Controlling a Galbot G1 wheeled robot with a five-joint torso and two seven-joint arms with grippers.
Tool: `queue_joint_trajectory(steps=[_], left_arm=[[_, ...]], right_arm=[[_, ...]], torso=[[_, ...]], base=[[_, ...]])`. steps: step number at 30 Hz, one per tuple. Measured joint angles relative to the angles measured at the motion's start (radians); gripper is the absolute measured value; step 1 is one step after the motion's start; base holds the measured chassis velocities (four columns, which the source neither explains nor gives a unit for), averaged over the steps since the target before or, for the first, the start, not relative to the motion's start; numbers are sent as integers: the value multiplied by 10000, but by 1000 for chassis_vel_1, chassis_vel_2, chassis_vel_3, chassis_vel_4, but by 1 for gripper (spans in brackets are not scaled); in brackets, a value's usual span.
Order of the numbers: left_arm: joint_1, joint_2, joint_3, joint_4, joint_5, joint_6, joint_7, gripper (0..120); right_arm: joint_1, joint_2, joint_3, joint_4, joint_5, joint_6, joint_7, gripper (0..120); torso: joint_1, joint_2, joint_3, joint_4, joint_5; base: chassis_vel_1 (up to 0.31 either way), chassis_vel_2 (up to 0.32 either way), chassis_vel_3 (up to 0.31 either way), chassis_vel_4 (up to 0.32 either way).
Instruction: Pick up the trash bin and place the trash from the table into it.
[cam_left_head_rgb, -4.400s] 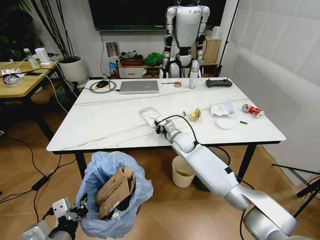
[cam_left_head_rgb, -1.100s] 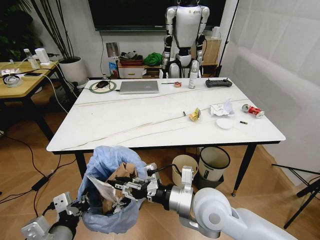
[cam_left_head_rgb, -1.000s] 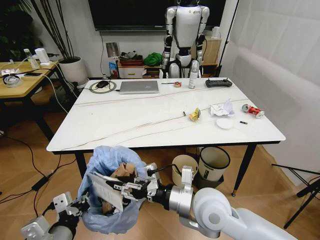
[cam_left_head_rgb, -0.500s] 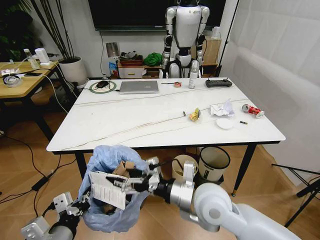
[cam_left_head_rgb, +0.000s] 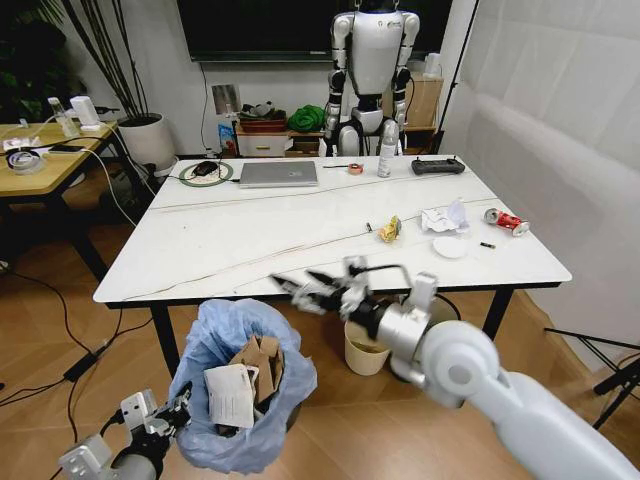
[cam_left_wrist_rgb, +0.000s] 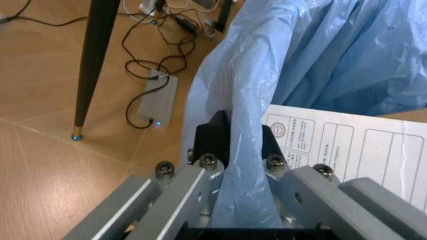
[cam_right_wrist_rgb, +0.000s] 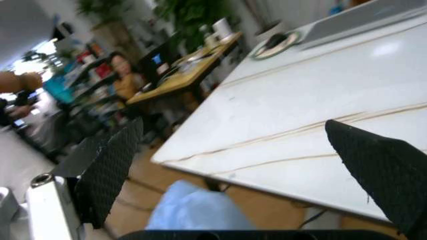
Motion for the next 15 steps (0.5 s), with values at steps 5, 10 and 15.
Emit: queue_joint_trajectory(steps=[5,10,15], left_arm=[[-213,195,100,63,-29,1,-2,1],[-430,212,158,227,183,-13,64,1],[-620,210,182,373,364,-65,187,1]], right_arm=[[-941,-320,1604,-230,-987,74,626,100],[-2324,-649,3116,-848,-2841,1216,255,100],[-3943,-307,4477,-1795,-4531,3292,-1129,100]], torso=[[0,0,0,0,0],[0,0,0,0,1],[0,0,0,-3,3]], base=[[0,0,0,0],[0,0,0,0],[0,0,0,0]])
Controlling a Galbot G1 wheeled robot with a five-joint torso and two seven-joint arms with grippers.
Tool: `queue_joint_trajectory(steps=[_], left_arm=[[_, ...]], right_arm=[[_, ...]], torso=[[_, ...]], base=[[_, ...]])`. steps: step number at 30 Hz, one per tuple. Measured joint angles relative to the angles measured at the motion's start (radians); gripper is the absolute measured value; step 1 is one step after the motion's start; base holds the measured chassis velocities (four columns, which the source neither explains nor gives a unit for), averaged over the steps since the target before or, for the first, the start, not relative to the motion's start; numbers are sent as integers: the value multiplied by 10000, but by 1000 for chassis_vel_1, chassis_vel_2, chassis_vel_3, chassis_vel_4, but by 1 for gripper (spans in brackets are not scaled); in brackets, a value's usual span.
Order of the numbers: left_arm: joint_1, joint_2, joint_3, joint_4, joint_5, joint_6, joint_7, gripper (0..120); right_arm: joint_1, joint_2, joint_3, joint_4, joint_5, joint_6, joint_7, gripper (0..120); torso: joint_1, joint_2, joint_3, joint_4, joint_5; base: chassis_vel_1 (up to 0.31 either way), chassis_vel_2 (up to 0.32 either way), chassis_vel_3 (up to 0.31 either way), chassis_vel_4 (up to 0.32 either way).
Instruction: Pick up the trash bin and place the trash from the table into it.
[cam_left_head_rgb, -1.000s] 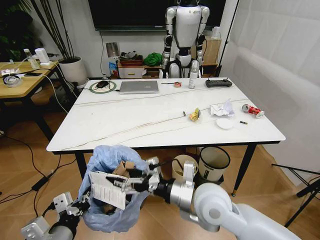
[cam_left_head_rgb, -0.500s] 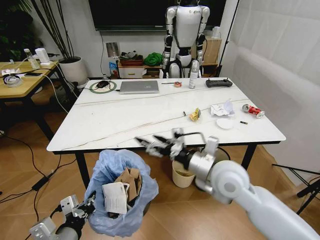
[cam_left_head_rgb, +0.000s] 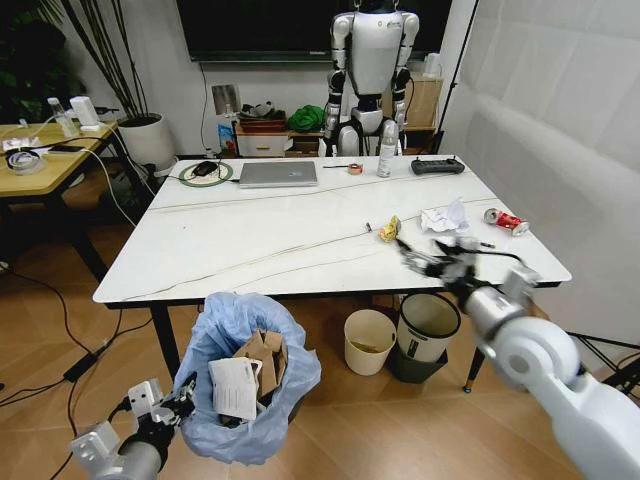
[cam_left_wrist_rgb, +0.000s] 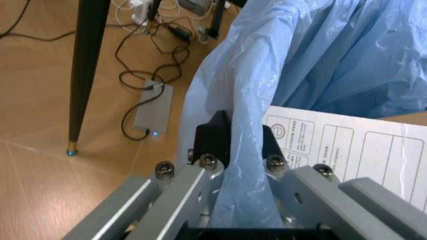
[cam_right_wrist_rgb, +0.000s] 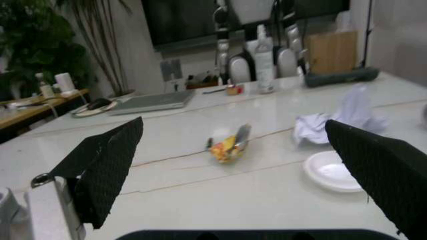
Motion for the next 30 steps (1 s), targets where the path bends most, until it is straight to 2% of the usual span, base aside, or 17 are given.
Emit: queue_joint_trajectory(steps=[4,12,22,30], left_arm=[[-145,16,17,88,19,-28,58,1],[-120,-66,286,92,312,-105,193,1],[-8,-232,514,82,588,-216,329,1],[52,-305,597,82,659,-264,376,1]], right_arm=[[-961,779,949,-153,-1154,398,-475,100],[-2184,1757,1955,197,-1772,877,-1838,100],[-2596,2871,2141,226,-2063,1205,-2542,100],[-2697,3038,2164,176,-2079,1372,-2722,100]], torso=[[-2,1,-1,0,-3],[-2,1,-1,2,-6],[-1,2,-1,4,-6],[0,2,-1,4,-8]], base=[[0,0,0,0],[0,0,0,0],[0,0,0,0],[-45,-54,61,55]])
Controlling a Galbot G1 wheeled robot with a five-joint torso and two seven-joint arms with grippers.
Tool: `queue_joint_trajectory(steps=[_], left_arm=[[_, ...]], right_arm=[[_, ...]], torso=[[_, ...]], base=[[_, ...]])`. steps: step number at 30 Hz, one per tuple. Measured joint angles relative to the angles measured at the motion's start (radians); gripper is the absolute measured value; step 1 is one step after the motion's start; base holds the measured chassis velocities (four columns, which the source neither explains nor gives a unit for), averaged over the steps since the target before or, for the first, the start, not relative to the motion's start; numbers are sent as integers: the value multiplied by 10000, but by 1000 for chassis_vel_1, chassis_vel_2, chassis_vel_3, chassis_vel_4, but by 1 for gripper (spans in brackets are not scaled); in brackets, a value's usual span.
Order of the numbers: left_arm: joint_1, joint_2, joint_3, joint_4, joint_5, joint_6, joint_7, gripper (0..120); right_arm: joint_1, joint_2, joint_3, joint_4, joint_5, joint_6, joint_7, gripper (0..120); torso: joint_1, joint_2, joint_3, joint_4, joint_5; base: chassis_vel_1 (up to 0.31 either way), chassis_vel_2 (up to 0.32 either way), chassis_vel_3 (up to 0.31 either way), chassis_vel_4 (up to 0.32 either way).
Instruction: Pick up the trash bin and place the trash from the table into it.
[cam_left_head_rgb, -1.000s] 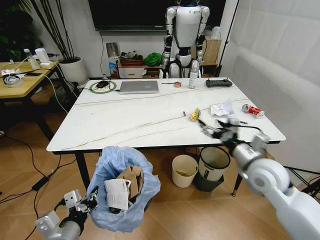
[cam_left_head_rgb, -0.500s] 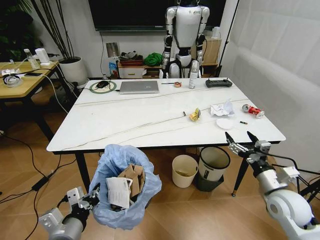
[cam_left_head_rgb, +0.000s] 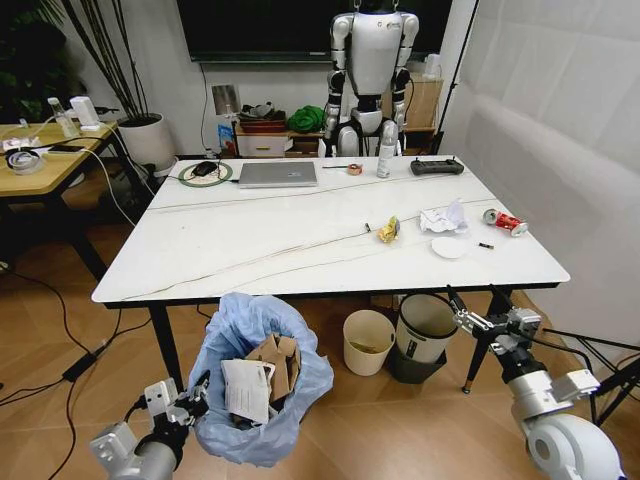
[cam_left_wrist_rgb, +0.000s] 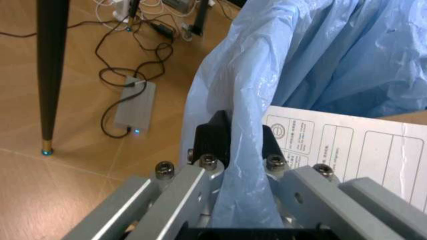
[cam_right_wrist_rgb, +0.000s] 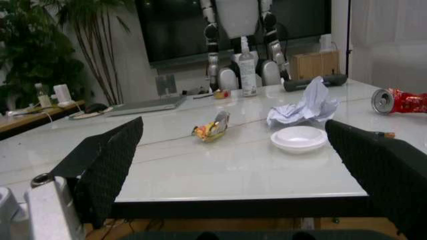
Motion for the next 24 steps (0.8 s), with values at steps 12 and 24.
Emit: queue_joint_trajectory(steps=[12,24], left_arm=[[45,-38,91,4,85,-26,27,1],[-8,28,112,23,33,-26,24,1]], right_arm=[[-55,87,7,-114,16,124,-172,100],[-24,118,-36,-161,11,175,-209,100]], torso=[[0,0,1,-2,1],[0,-2,1,0,3]], base=[[-125,-129,128,124],[-97,-99,105,99]])
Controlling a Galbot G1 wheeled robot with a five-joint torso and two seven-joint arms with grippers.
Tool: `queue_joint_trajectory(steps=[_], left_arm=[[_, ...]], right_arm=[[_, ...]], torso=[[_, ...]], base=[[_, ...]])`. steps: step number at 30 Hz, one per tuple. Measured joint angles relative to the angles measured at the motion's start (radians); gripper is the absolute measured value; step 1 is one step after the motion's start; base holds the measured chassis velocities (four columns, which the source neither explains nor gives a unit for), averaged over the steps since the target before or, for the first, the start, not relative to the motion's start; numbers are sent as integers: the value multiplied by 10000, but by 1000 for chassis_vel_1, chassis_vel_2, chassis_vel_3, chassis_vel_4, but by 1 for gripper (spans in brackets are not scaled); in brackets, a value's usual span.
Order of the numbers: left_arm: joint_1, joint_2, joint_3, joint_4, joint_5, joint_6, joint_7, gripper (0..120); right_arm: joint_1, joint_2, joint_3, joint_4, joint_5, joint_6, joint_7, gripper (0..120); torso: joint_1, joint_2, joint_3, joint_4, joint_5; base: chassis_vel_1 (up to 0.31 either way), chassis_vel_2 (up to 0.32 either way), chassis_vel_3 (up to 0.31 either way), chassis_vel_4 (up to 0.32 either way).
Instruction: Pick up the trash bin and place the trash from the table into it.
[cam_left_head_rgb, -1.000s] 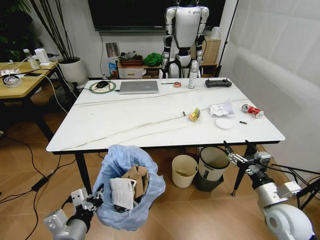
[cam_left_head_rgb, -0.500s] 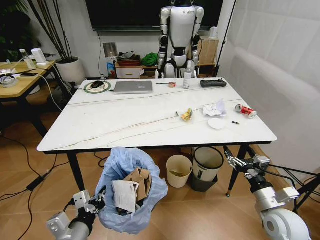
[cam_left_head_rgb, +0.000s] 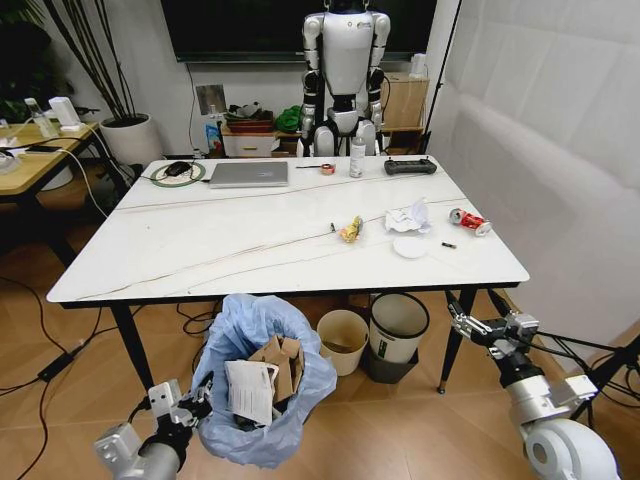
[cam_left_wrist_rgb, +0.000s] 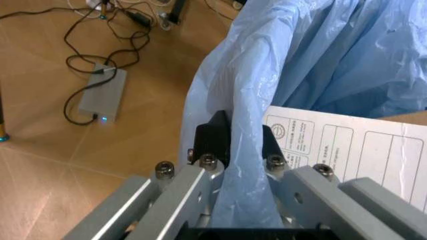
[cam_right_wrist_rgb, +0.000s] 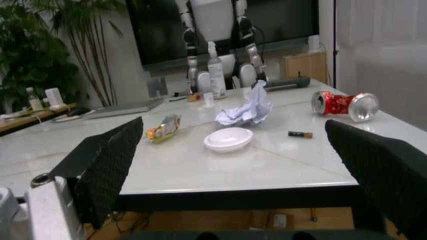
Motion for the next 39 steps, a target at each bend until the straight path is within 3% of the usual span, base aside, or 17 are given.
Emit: queue_joint_trajectory(steps=[14,21,25,30,33,36,39], left_arm=[[222,-78,-35,-223,44,1,-6,1],[389,-147,-66,-343,146,1,7,1],[763,-138,-215,-638,216,1,42,1],[1096,-227,-387,-870,355,1,109,1],[1222,-413,-453,-1009,488,1,111,1],[1276,-487,-476,-1071,569,1,111,1],[1385,-646,-504,-1162,730,1,111,1]], right_arm=[[378,-206,-319,-19,-707,193,275,100],[1156,-1286,-914,262,-391,-784,1321,100],[3326,-2625,-1890,-240,1216,-2752,1568,100],[5355,-3160,-3155,-870,2219,-3887,2327,100],[6837,-3071,-4658,-1630,2121,-3700,2896,100],[7565,-2909,-5318,-2006,2249,-3714,3062,100],[8874,-2299,-6283,-2669,2205,-4340,3622,100]], torso=[[0,0,0,-1,-2],[-1,1,0,-2,-6],[0,0,1,-1,1],[1,0,1,1,-3],[1,-1,1,1,1],[1,-1,2,1,2],[1,-1,0,1,-3]], base=[[-70,-61,61,59],[0,0,0,0],[0,0,0,0],[0,0,0,0],[0,0,0,0],[0,0,0,0],[0,0,0,0]])
